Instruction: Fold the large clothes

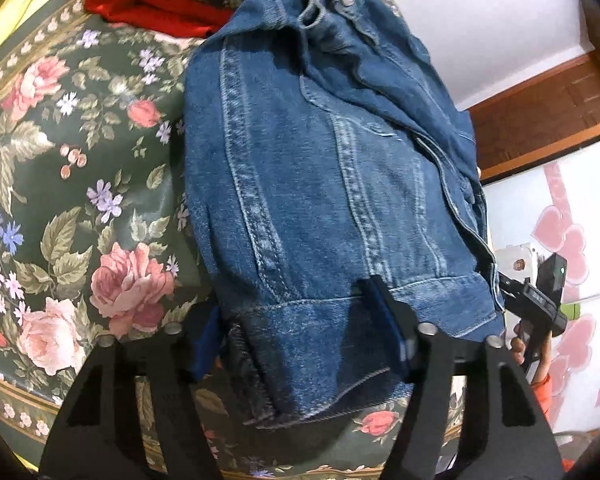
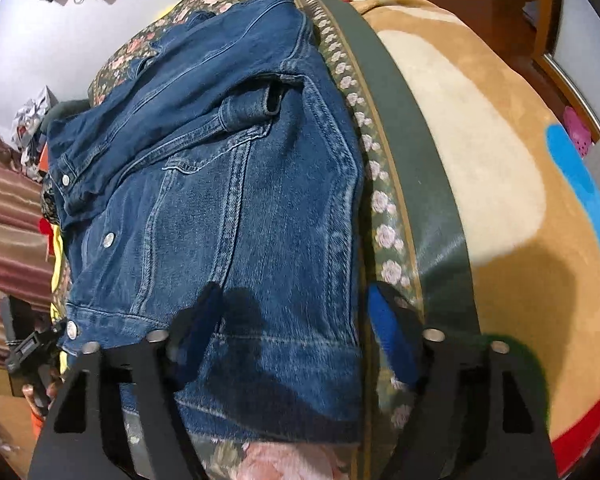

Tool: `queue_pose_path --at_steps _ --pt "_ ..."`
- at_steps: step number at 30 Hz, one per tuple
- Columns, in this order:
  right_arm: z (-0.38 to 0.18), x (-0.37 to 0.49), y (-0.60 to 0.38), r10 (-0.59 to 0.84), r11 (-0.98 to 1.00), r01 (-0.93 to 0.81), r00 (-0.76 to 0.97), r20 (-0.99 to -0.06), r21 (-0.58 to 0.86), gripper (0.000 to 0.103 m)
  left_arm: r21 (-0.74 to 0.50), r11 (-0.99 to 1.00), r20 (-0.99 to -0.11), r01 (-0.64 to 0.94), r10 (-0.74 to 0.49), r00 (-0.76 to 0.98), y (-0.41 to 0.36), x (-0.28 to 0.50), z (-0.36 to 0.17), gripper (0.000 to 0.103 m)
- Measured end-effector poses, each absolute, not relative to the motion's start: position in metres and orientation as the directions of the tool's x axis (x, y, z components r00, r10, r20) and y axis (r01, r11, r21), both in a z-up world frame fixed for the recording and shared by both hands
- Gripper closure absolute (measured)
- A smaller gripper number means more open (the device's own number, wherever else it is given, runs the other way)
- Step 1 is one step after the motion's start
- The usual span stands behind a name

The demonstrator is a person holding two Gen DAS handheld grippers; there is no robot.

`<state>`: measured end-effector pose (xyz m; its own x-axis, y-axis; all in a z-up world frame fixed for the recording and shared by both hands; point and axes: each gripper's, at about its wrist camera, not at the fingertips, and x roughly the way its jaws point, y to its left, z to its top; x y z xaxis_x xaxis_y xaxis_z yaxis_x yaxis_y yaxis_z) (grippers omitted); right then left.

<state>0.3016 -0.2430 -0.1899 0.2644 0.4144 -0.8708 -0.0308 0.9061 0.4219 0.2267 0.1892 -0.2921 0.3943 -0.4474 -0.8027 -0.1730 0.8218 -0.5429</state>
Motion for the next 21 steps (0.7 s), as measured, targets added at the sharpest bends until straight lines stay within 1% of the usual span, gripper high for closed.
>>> queue_pose_path --at_steps 1,2,3,4,5,6,9,11,17,21 --pt "-0.19 0.302 -0.242 0.399 0.914 -0.031 0.259 -0.88 0.405 0.059 -0.534 0.83 -0.805 -0.162 -0.439 0.399 0.187 0.226 -0.29 0.045" --pt "-0.189 0.302 -0.242 0.381 0.922 -0.033 0.26 -0.887 0.387 0.064 -0.527 0.836 -0.805 -0.151 -0.436 0.402 0.185 0.226 -0.287 0.051" --pt "-0.188 0.301 -0.242 0.373 0.926 -0.041 0.262 -0.89 0.376 0.072 -0.521 0.843 -0.805 -0.135 -0.433 0.405 0.182 0.225 -0.283 0.06" --pt "-0.186 0.301 -0.24 0.373 0.926 -0.051 0.264 -0.89 0.373 0.078 -0.509 0.852 -0.808 -0.123 -0.424 0.409 0.182 0.225 -0.278 0.065" --pt "-0.183 0.3 -0.24 0.384 0.922 -0.057 0.263 -0.885 0.383 0.081 -0.488 0.865 -0.816 -0.116 -0.406 0.412 0.18 0.228 -0.274 0.077" --pt "-0.181 0.3 -0.24 0.397 0.916 -0.062 0.265 -0.879 0.396 0.084 -0.467 0.877 -0.824 -0.109 -0.388 0.414 0.178 0.231 -0.271 0.081" --pt "-0.169 0.298 -0.237 0.44 0.896 -0.083 0.283 -0.852 0.436 0.087 -0.445 0.892 -0.822 -0.084 -0.37 0.433 0.175 0.232 -0.259 0.086" --pt "-0.161 0.299 -0.232 0.456 0.888 -0.098 0.304 -0.837 0.448 0.087 -0.445 0.892 -0.813 -0.077 -0.366 0.452 0.176 0.234 -0.251 0.087" --pt "-0.131 0.31 -0.226 0.484 0.872 -0.141 0.382 -0.787 0.468 0.088 -0.513 0.857 -0.731 -0.054 -0.404 0.55 0.189 0.244 -0.209 0.087" --pt "-0.112 0.324 -0.222 0.493 0.868 -0.18 0.418 -0.763 0.462 0.088 -0.493 0.87 -0.711 -0.019 -0.39 0.585 0.188 0.262 -0.186 0.088"
